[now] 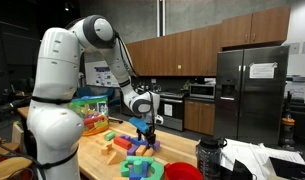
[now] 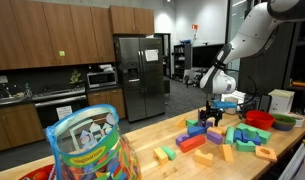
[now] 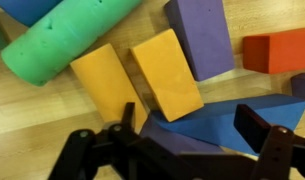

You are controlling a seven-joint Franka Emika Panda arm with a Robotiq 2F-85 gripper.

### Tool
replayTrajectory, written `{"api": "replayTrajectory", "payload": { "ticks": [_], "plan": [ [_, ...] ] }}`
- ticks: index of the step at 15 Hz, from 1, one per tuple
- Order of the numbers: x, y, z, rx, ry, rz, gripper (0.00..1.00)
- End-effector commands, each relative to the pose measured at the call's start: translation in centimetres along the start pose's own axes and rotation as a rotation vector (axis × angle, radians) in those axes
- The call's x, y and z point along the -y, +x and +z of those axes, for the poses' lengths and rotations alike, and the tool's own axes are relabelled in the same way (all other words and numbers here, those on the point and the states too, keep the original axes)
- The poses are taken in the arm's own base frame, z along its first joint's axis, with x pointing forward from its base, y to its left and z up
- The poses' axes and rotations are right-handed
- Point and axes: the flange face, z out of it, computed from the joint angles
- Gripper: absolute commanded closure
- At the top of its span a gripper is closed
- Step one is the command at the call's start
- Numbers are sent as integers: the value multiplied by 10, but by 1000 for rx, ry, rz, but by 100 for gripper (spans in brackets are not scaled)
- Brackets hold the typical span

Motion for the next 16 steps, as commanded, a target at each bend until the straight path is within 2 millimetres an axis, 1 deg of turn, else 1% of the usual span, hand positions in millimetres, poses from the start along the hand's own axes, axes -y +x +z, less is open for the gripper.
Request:
{"api": "replayTrajectory", "payload": {
  "ticks": [1,4,5,7,16],
  "plan": [
    [-7,4,0,24,25,-7,0],
    [-5,2,3,35,24,-11,0],
    [-1,0,0,17,5,-10,0],
    [1,0,0,18,5,-12,0],
    [1,0,0,18,5,-13,0]
  ]
}}
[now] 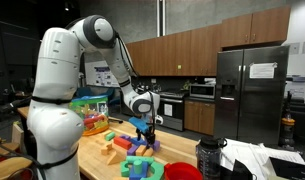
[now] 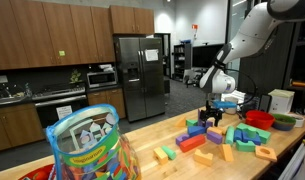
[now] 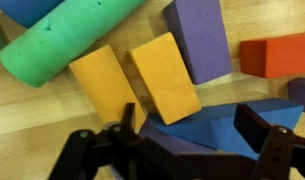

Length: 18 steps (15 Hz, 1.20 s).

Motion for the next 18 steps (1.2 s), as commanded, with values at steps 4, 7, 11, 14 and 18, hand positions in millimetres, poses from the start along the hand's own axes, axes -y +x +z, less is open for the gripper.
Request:
{"api": "replayTrajectory", "payload": {
  "ticks": [4,7,11,14,18],
  "plan": [
    [-2,-7,7,9,-15,-19,0],
    [-4,-16,17,28,-23,-47,0],
    [-4,-18,26,50,-24,-62,0],
    [-6,-16,28,60,-33,-69,0],
    [-12,-20,32,89,-30,-94,0]
  ]
}}
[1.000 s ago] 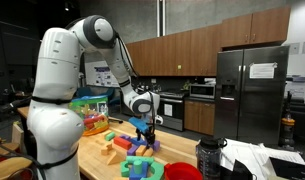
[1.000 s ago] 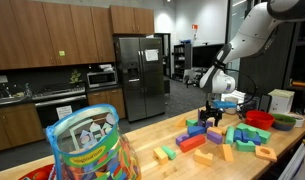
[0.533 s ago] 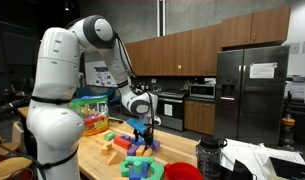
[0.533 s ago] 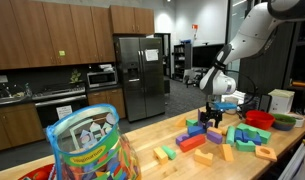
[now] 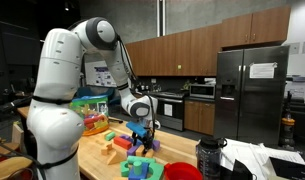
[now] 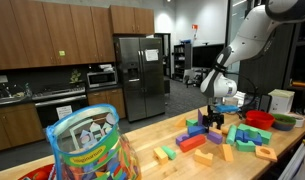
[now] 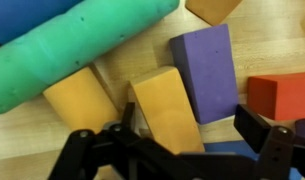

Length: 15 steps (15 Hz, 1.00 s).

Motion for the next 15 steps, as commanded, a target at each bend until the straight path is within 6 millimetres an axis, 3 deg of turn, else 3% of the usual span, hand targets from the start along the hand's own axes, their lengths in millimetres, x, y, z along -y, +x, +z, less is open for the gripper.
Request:
{"api": "replayTrajectory", "payload": {
  "ticks": [1,2,3,5,8,9,10,15],
  "plan": [
    [-15,-3,11,34,-9,-24,0],
    [-15,-2,10,33,-9,-29,4],
    [-14,-2,9,30,-10,-31,26],
    [-13,-2,8,24,-11,-35,29],
    [-7,-3,4,16,-11,-41,44],
    [-7,-3,3,11,-15,-41,16],
    [-6,-4,4,11,-17,-45,5],
    [-6,-9,9,20,-28,-52,0]
  ]
}}
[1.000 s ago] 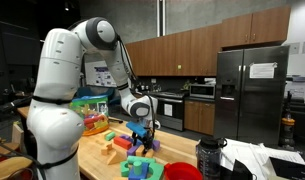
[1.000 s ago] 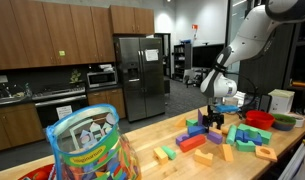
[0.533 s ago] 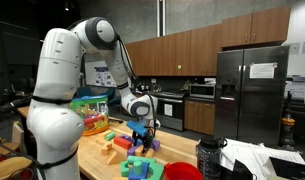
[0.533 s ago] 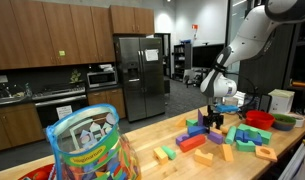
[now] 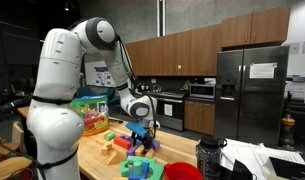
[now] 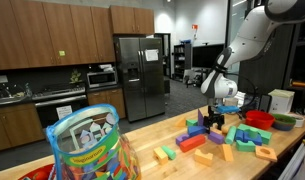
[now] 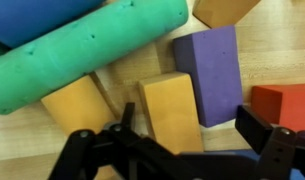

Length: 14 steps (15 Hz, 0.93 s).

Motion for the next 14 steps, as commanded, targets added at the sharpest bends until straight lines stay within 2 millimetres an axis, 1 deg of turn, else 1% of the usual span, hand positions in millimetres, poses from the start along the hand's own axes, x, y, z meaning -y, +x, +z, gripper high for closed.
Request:
{"api": "replayTrajectory", "payload": {
  "ticks": [1,4,5,14],
  "plan": [
    [-4,-6,5,5,-20,-17,0],
    [-1,-10,2,-8,-27,-25,0],
    [1,0,-1,-5,-10,-13,0],
    [2,-1,0,-11,-13,-16,0]
  ]
}}
